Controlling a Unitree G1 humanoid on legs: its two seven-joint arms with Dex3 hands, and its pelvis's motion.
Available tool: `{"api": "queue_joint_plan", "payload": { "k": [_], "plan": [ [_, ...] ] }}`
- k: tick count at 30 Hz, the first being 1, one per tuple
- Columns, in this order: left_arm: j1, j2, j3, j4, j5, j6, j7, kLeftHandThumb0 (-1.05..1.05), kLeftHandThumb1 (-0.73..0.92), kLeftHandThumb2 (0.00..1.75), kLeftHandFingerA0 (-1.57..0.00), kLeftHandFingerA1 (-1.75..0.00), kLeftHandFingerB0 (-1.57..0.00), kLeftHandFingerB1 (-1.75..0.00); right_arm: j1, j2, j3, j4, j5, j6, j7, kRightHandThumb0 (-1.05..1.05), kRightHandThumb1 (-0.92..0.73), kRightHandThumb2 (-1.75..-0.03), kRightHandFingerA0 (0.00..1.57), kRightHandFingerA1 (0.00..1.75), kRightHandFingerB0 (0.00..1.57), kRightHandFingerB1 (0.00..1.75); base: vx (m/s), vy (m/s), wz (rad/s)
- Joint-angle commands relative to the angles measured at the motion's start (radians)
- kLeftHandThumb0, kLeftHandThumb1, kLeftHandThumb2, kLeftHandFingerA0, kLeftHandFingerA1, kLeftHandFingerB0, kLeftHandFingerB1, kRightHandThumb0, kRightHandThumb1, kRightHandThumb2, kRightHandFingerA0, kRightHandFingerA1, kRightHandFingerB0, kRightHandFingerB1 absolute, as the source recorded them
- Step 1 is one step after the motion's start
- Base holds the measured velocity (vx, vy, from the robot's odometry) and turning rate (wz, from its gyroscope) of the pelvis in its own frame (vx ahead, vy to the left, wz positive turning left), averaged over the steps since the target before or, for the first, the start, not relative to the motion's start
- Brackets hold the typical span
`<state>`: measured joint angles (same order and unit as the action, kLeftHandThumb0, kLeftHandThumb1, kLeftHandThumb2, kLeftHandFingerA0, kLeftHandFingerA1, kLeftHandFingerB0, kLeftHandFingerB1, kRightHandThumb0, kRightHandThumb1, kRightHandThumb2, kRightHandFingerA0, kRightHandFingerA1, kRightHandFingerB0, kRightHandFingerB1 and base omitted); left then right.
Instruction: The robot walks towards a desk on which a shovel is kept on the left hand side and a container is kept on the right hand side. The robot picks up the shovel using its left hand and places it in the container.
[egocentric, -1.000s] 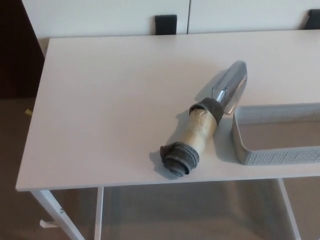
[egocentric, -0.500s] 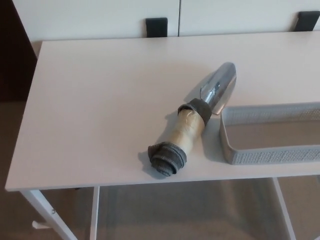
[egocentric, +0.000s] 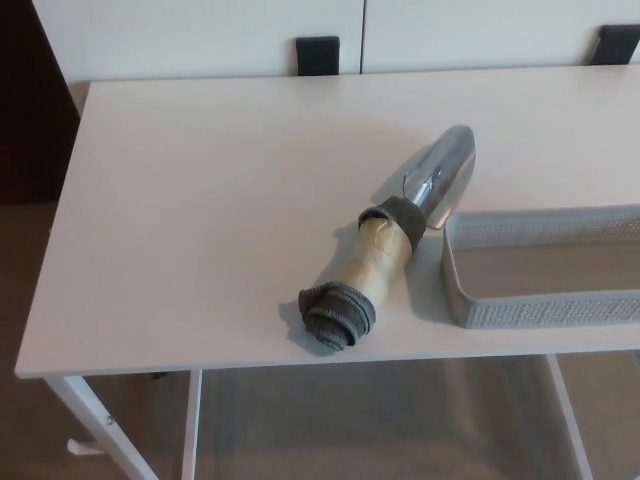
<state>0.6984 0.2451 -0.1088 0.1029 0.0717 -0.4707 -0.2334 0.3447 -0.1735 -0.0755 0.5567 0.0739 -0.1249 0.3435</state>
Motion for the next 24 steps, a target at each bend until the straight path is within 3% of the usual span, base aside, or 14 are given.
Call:
{"api": "queue_joint_plan", "payload": {
  "k": [1,4,5,6,7,8,13,14,20,21,22,23,24],
  "plan": [
    [0.049,0.252,-0.137,-0.849,-0.116,0.010,-0.240,-0.36,0.63,0.59,-0.38,-0.37,-0.31,-0.33,-0.027,-0.022,-0.018,0.015,0.021,0.017,0.018,-0.18,-0.49,-0.60,0.74,0.67,0.57,0.57,0.00,0.000,0.00],
    [-0.067,0.281,-0.120,-1.011,-0.192,0.136,-0.239,-0.36,0.63,0.59,-0.39,-0.38,-0.34,-0.36,-0.044,-0.019,-0.017,-0.013,0.023,0.047,0.010,-0.18,-0.51,-0.61,0.71,0.66,0.56,0.57,0.00,0.000,0.00],
    [-0.099,0.283,-0.118,-1.035,-0.205,0.156,-0.235,-0.40,0.55,0.72,-0.35,-0.47,-0.31,-0.45,-0.042,-0.019,-0.016,-0.016,0.021,0.046,0.011,-0.13,-0.54,-0.55,0.70,0.62,0.59,0.56,0.00,0.000,0.00],
    [-0.174,0.281,-0.112,-1.077,-0.231,0.191,-0.224,-0.38,0.55,0.70,-0.37,-0.47,-0.33,-0.45,-0.042,-0.021,-0.010,-0.018,0.013,0.040,0.010,-0.14,-0.53,-0.55,0.71,0.62,0.59,0.55,0.00,0.000,0.00],
    [-0.295,0.250,-0.102,-1.090,-0.229,0.218,-0.203,-0.37,0.54,0.70,-0.39,-0.48,-0.35,-0.46,-0.060,-0.022,0.000,0.002,-0.003,0.021,0.006,-0.25,-0.46,-0.64,0.71,0.68,0.57,0.59,0.00,0.000,0.00],
    [-0.374,0.219,-0.101,-1.085,-0.208,0.237,-0.191,-0.29,0.63,0.59,-0.46,-0.45,-0.38,-0.40,-0.067,-0.028,0.006,0.007,-0.012,0.010,0.009,-0.28,-0.49,-0.54,0.73,0.65,0.59,0.54,0.00,0.000,0.00],
    [-0.801,0.085,-0.086,-0.987,-0.103,0.425,-0.147,-0.23,0.57,0.56,-0.53,-0.56,-0.41,-0.40,-0.098,-0.013,-0.006,0.011,0.002,0.026,-0.006,-0.14,-0.50,-0.54,0.77,0.65,0.62,0.57,0.00,0.000,0.00],
    [-0.853,0.062,-0.085,-0.958,-0.084,0.439,-0.136,-0.29,0.50,0.65,-0.51,-0.57,-0.40,-0.45,-0.105,-0.015,-0.007,0.019,0.004,0.020,0.001,-0.18,-0.49,-0.59,0.75,0.69,0.61,0.60,0.00,0.000,0.00],
    [-1.050,-0.020,-0.077,-0.784,0.044,0.477,-0.090,-0.35,0.47,0.66,-0.57,-0.50,-0.48,-0.45,-0.084,-0.022,0.003,-0.019,-0.007,0.032,0.000,-0.19,-0.49,-0.60,0.74,0.67,0.59,0.58,0.00,0.000,0.00],
    [-1.089,-0.025,-0.076,-0.731,0.149,0.470,-0.083,-0.39,0.51,0.55,-0.61,-0.42,-0.48,-0.36,-0.090,-0.021,0.005,-0.013,-0.004,0.029,0.006,-0.20,-0.49,-0.61,0.73,0.67,0.59,0.59,0.00,0.000,0.00],
    [-1.109,-0.031,-0.080,-0.693,0.226,0.460,-0.073,-0.48,0.43,0.71,-0.58,-0.52,-0.44,-0.46,-0.093,-0.021,0.006,-0.011,-0.003,0.028,0.010,-0.15,-0.52,-0.55,0.73,0.63,0.60,0.55,0.00,0.000,0.00],
    [-1.117,-0.035,-0.084,-0.679,0.258,0.460,-0.068,-0.48,0.43,0.71,-0.58,-0.52,-0.44,-0.46,-0.094,-0.022,0.007,-0.011,-0.003,0.027,0.012,-0.15,-0.52,-0.55,0.73,0.63,0.60,0.55,0.00,0.000,0.00],
    [-1.127,-0.057,-0.114,-0.632,0.401,0.476,-0.051,-0.25,0.45,0.53,-0.62,-0.46,-0.51,-0.39,-0.081,-0.026,0.009,-0.036,-0.006,0.039,0.009,-0.15,-0.56,-0.54,0.73,0.62,0.59,0.54,0.00,0.000,0.00]
  ]
}}
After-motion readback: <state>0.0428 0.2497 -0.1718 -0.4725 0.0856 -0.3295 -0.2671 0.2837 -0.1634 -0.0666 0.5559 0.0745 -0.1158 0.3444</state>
